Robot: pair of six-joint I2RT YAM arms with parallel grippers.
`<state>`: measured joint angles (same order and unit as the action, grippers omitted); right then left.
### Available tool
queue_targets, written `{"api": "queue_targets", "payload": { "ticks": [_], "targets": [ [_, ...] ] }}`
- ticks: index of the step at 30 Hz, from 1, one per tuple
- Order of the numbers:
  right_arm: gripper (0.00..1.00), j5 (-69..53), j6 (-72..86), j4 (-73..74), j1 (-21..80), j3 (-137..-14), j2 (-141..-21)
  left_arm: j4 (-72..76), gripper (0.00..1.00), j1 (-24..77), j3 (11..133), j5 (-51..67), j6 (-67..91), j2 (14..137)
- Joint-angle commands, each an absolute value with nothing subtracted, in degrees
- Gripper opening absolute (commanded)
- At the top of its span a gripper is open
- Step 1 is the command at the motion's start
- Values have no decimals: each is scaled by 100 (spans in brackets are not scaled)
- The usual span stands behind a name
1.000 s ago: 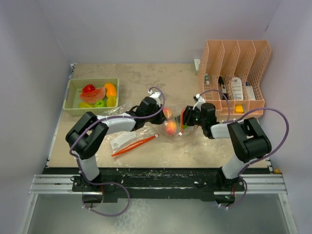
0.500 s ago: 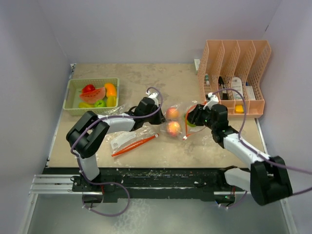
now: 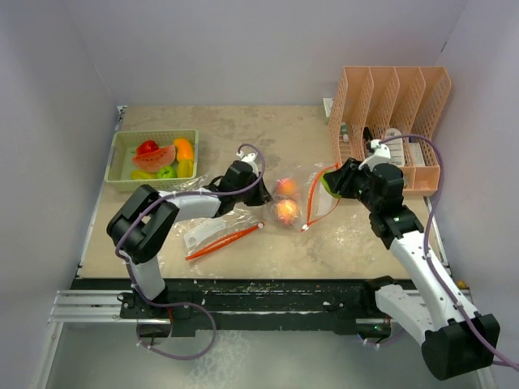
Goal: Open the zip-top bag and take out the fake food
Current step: Pick up the fake fruit from the zipper food storage bag.
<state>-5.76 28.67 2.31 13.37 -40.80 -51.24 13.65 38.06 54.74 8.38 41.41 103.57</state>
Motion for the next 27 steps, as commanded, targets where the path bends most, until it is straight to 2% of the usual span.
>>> {"api": "queue_targets", "payload": {
  "ticks": [1,5,9,12,16,19,22,27],
  "targets": [
    [15,-768,2804,574,1328,-4566,-4828,1346,12,3753,5461,724,4048,9758],
    [15,-904,2784,494,1327,-4895,-4912,985,37,3753,5547,689,3801,9227],
    [15,-1151,2963,-23,1327,-5045,-5062,590,69,3753,5677,630,3611,8538],
    [15,-1514,3198,-495,1336,-4984,-5165,545,81,3753,5677,731,3538,8048],
    [15,-2131,3779,-1324,1382,-4752,-5325,2297,85,3750,5073,1649,3886,7595],
    [16,-2034,4111,-1981,1577,-4396,-5196,4170,88,3797,4530,2210,4682,7677],
    [18,-1856,4198,-2424,1705,-4167,-4978,5622,90,3932,4196,2247,5239,7958],
    [21,-2018,4351,-2774,1714,-4072,-4743,6898,94,4076,4063,2123,5652,8434]
  ]
}}
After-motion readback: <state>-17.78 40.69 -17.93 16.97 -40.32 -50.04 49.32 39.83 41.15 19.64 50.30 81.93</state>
